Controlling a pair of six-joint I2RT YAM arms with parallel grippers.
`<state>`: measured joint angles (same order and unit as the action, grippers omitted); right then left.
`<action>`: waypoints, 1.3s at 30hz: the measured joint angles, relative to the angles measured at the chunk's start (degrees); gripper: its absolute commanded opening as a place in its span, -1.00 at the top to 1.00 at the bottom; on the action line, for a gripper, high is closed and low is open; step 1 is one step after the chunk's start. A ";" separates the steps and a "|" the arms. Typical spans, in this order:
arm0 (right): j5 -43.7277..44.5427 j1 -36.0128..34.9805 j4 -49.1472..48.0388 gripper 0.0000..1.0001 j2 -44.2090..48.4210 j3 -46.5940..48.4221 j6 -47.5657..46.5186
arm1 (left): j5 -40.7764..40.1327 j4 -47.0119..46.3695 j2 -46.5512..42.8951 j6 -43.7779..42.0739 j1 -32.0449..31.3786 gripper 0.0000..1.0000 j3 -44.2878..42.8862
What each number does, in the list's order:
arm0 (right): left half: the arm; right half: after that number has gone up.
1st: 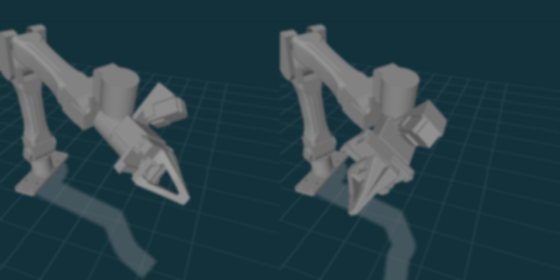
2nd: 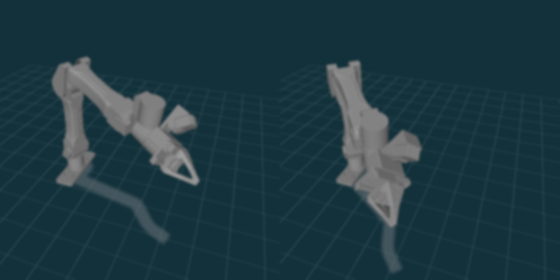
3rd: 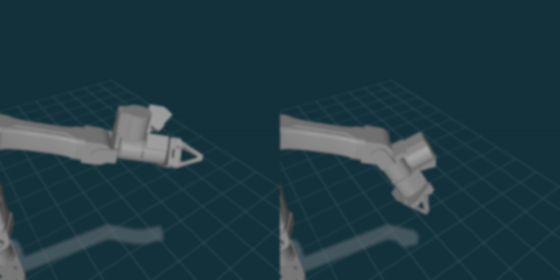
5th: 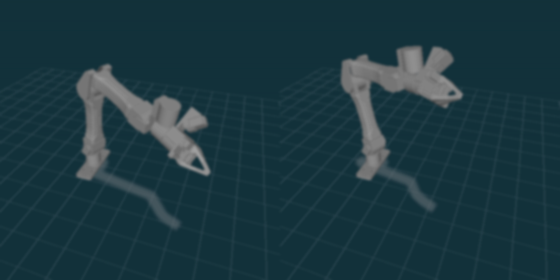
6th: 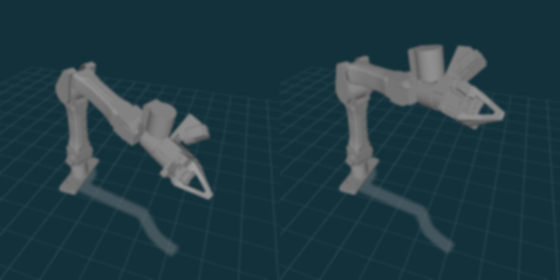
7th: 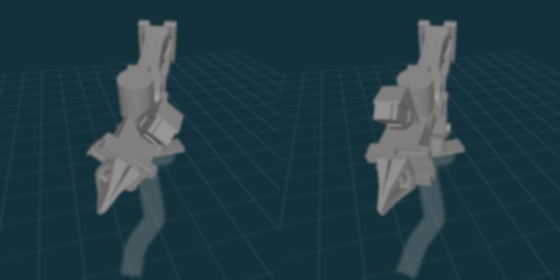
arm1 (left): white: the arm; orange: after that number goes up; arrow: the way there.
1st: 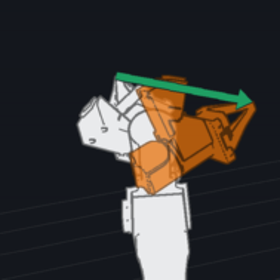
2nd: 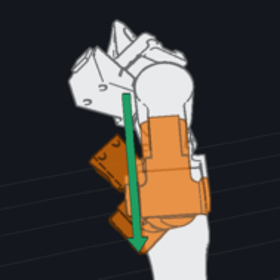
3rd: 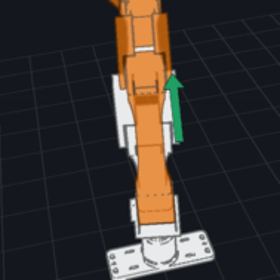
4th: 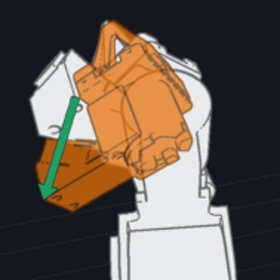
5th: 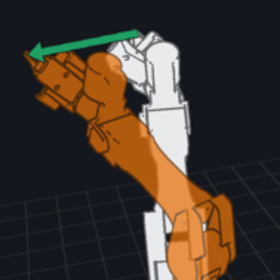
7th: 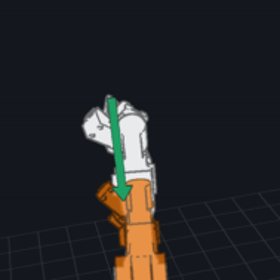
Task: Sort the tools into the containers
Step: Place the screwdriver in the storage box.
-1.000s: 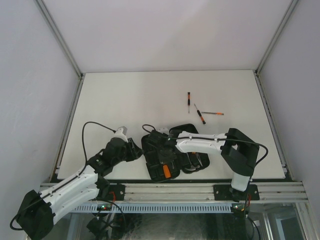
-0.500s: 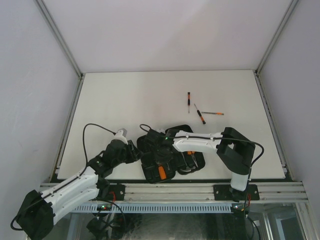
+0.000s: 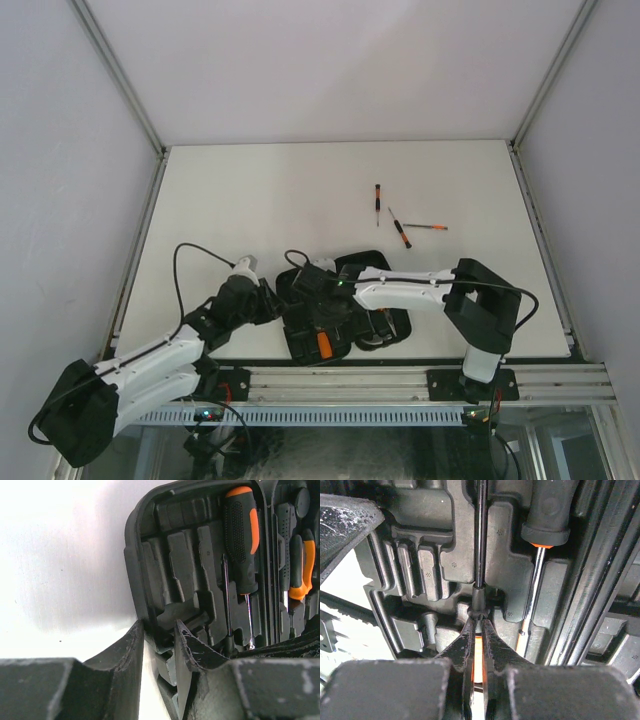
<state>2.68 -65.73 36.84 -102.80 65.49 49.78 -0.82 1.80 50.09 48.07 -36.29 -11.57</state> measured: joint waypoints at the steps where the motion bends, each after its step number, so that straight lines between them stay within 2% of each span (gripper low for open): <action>1: 0.35 -0.11 -0.26 1.00 0.59 -0.31 0.15 | 0.04 -0.11 0.24 -0.02 0.00 0.43 -0.09; 3: 1.01 -0.28 -0.83 0.98 1.40 -0.72 0.31 | 0.20 -0.37 0.63 0.00 0.02 0.44 -0.31; 12: 3.50 -0.55 -0.59 0.56 3.65 -0.57 -1.53 | 0.17 -1.73 1.31 0.92 0.09 0.45 -0.46; 17: 4.76 0.83 0.59 0.48 5.05 1.95 -3.58 | -0.02 -1.77 1.25 0.96 0.13 0.45 -0.46; 22: 7.65 1.70 0.37 0.49 8.76 2.56 -4.26 | -0.13 -1.49 0.63 0.94 0.17 0.51 -0.44; 26: 9.05 1.99 0.33 0.58 9.46 2.60 -4.81 | -0.37 -0.59 -0.90 0.94 0.17 0.59 -0.20; 31: 8.68 1.97 0.31 0.71 8.26 2.60 -5.05 | -0.42 0.00 -1.70 0.98 0.17 0.84 -0.11; 39: 5.92 1.95 1.05 0.73 2.93 3.23 -5.03 | -0.46 0.02 -1.73 1.38 0.17 0.89 -0.11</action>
<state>8.60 -63.79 37.89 -99.88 68.73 44.75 -1.28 1.83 48.36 49.45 -36.12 -11.68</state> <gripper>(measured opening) 0.137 0.120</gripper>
